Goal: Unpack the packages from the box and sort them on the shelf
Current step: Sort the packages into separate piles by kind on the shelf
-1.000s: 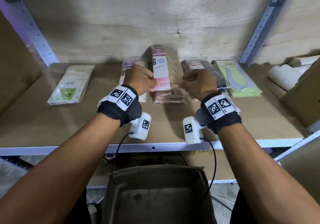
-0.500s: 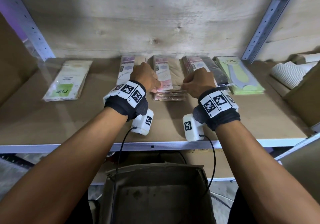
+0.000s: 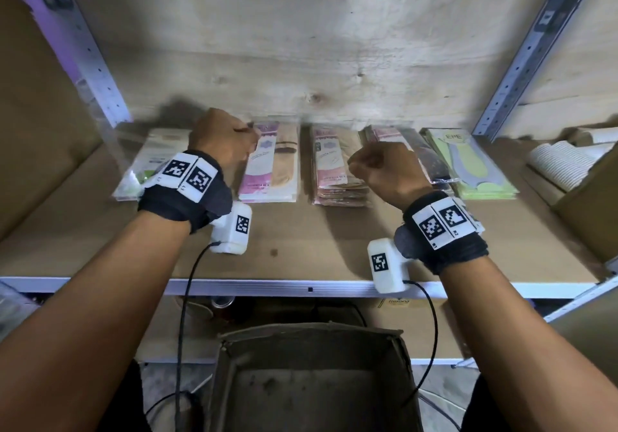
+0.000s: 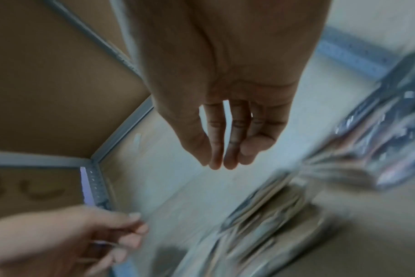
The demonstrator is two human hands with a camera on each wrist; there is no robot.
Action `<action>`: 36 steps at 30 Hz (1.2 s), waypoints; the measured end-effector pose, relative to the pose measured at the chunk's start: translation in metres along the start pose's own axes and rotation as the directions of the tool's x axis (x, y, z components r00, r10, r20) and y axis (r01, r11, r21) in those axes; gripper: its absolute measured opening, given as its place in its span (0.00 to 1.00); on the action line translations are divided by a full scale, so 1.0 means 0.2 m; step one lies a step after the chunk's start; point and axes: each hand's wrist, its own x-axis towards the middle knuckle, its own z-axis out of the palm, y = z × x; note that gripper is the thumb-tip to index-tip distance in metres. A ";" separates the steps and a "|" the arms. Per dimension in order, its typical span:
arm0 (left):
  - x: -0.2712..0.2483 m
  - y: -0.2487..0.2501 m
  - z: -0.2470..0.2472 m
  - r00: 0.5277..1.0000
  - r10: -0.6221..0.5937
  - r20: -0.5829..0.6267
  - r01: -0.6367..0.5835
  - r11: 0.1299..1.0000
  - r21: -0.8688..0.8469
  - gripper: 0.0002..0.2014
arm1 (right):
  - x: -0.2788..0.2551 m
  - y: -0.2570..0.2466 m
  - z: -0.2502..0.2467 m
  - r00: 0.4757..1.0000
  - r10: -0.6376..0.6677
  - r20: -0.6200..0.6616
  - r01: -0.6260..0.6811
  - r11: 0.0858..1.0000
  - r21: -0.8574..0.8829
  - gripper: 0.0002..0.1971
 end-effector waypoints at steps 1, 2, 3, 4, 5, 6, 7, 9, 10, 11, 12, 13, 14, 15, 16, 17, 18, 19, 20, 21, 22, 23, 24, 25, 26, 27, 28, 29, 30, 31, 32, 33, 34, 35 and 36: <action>0.02 -0.06 -0.06 1.000 -0.028 0.002 0.028 1.000 0.001 0.07 | -0.01 -0.03 0.03 1.000 -0.007 0.025 0.005 0.997 0.078 0.01; 0.03 -0.11 -0.10 0.998 -0.061 0.011 0.061 0.998 -0.005 0.08 | -0.02 -0.05 0.06 0.999 -0.009 0.045 0.003 0.992 0.128 0.01; 0.04 -0.17 -0.16 0.995 -0.098 0.010 0.098 0.995 -0.013 0.10 | -0.02 -0.09 0.09 0.997 -0.015 0.077 0.002 0.986 0.166 0.02; 0.05 -0.23 -0.22 0.990 -0.138 0.008 0.138 0.990 0.000 0.12 | -0.03 -0.12 0.14 0.992 -0.013 0.123 -0.014 0.977 0.215 0.02; 0.06 -0.29 -0.28 0.984 -0.175 0.006 0.175 0.984 0.032 0.14 | -0.03 -0.17 0.20 0.984 -0.017 0.180 -0.036 0.957 0.288 0.03; 0.06 -0.35 -0.32 0.977 -0.214 0.004 0.213 0.974 0.073 0.16 | -0.02 -0.22 0.25 0.972 -0.029 0.235 -0.054 0.940 0.338 0.03; 0.07 -0.41 -0.36 0.969 -0.248 -0.015 0.249 0.963 0.103 0.17 | -0.01 -0.27 0.30 0.958 -0.048 0.283 -0.060 0.931 0.361 0.04; 0.08 -0.51 -0.45 0.951 -0.303 -0.068 0.309 0.946 0.099 0.16 | 0.02 -0.38 0.43 0.928 -0.064 0.366 -0.086 0.922 0.379 0.02; 0.08 -0.56 -0.49 0.937 -0.340 -0.079 0.346 0.936 0.068 0.17 | 0.04 -0.45 0.51 0.909 -0.064 0.411 -0.114 0.912 0.393 0.02; 0.09 -0.60 -0.52 0.928 -0.366 -0.073 0.369 0.929 0.038 0.19 | 0.06 -0.50 0.58 0.892 -0.058 0.448 -0.143 0.904 0.402 0.05; 0.09 -0.63 -0.54 0.925 -0.374 -0.069 0.376 0.926 0.016 0.20 | 0.08 -0.55 0.64 0.877 -0.057 0.477 -0.157 0.904 0.397 0.06; 0.09 -0.67 -0.56 0.927 -0.368 -0.070 0.369 0.929 0.005 0.20 | 0.10 -0.61 0.71 0.866 -0.058 0.496 -0.159 0.910 0.384 0.06; 0.09 -0.69 -0.57 0.930 -0.360 -0.071 0.361 0.932 0.010 0.19 | 0.12 -0.66 0.77 0.861 -0.053 0.505 -0.162 0.914 0.372 0.05; 0.09 -0.70 -0.58 0.934 -0.347 -0.081 0.350 0.936 0.028 0.18 | 0.14 -0.70 0.83 0.859 -0.044 0.510 -0.171 0.915 0.366 0.05; 0.09 -0.70 -0.57 0.940 -0.331 -0.086 0.336 0.940 0.058 0.18 | 0.16 -0.73 0.88 0.860 -0.026 0.510 -0.184 0.916 0.357 0.06; 0.08 -0.70 -0.57 0.945 -0.319 -0.076 0.325 0.942 0.087 0.17 | 0.18 -0.76 0.93 0.858 -0.008 0.513 -0.195 0.920 0.340 0.07; 0.07 -0.70 -0.56 0.944 -0.324 -0.054 0.328 0.939 0.105 0.17 | 0.19 -0.78 0.98 0.855 0.008 0.519 -0.203 0.926 0.319 0.08; 0.07 -0.69 -0.56 0.944 -0.329 -0.030 0.330 0.937 0.117 0.18 | 0.20 -0.80 1.02 0.851 0.021 0.525 -0.209 0.930 0.301 0.07; 0.07 -0.70 -0.56 0.945 -0.327 -0.018 0.326 0.936 0.130 0.19 | 0.21 -0.82 1.05 0.842 0.034 0.538 -0.229 0.926 0.299 0.06; 0.07 -0.70 -0.55 0.949 -0.316 -0.010 0.314 0.938 0.148 0.20 | 0.21 -0.82 1.08 0.837 0.058 0.544 -0.275 0.905 0.326 0.05; 0.07 -0.70 -0.55 0.952 -0.308 -0.008 0.305 0.938 0.163 0.19 | 0.22 -0.83 1.10 0.835 0.084 0.543 -0.320 0.878 0.356 0.06; 0.07 -0.71 -0.56 0.953 -0.302 -0.007 0.298 0.939 0.174 0.19 | 0.23 -0.83 1.12 0.836 0.095 0.540 -0.339 0.864 0.372 0.07; 0.07 -0.71 -0.57 0.954 -0.298 -0.006 0.295 0.938 0.181 0.18 | 0.23 -0.83 1.13 0.841 0.094 0.533 -0.333 0.866 0.372 0.07; 0.07 -0.72 -0.57 0.955 -0.298 -0.005 0.294 0.938 0.184 0.18 | 0.24 -0.83 1.14 0.844 0.090 0.529 -0.321 0.875 0.362 0.07; 0.07 -0.72 -0.58 0.953 -0.302 0.003 0.297 0.937 0.182 0.17 | 0.24 -0.83 1.13 0.847 0.091 0.524 -0.311 0.883 0.351 0.07; 0.06 -0.73 -0.58 0.952 -0.307 0.013 0.300 0.938 0.177 0.17 | 0.23 -0.82 1.12 0.853 0.096 0.513 -0.312 0.882 0.354 0.08; 0.06 -0.73 -0.58 0.950 -0.310 0.023 0.302 0.938 0.169 0.17 | 0.23 -0.81 1.11 0.860 0.098 0.501 -0.310 0.880 0.360 0.10; 0.06 -0.72 -0.58 0.949 -0.314 0.028 0.306 0.938 0.162 0.17 | 0.22 -0.81 1.09 0.866 0.095 0.491 -0.305 0.879 0.367 0.11; 0.05 -0.71 -0.58 0.947 -0.320 0.030 0.313 0.938 0.152 0.17 | 0.22 -0.80 1.07 0.872 0.089 0.482 -0.295 0.881 0.371 0.11; 0.04 -0.70 -0.58 0.944 -0.328 0.038 0.320 0.937 0.137 0.18 | 0.21 -0.79 1.05 0.874 0.086 0.478 -0.290 0.882 0.371 0.10; 0.03 -0.68 -0.57 0.941 -0.334 0.050 0.326 0.937 0.124 0.19 | 0.20 -0.79 1.04 0.873 0.086 0.480 -0.293 0.880 0.375 0.09; 0.02 -0.67 -0.57 0.941 -0.334 0.060 0.326 0.938 0.117 0.20 | 0.18 -0.79 1.02 0.868 0.088 0.489 -0.307 0.869 0.388 0.09; 0.01 -0.66 -0.56 0.941 -0.333 0.062 0.324 0.938 0.119 0.20 | 0.16 -0.79 1.01 0.862 0.093 0.499 -0.332 0.847 0.415 0.09; 0.00 -0.64 -0.57 0.944 -0.327 0.049 0.318 0.939 0.131 0.19 | 0.15 -0.79 0.99 0.859 0.097 0.502 -0.357 0.817 0.453 0.10; -0.01 -0.63 -0.57 0.946 -0.323 0.030 0.316 0.938 0.143 0.18 | 0.13 -0.79 0.98 0.860 0.099 0.501 -0.370 0.796 0.478 0.11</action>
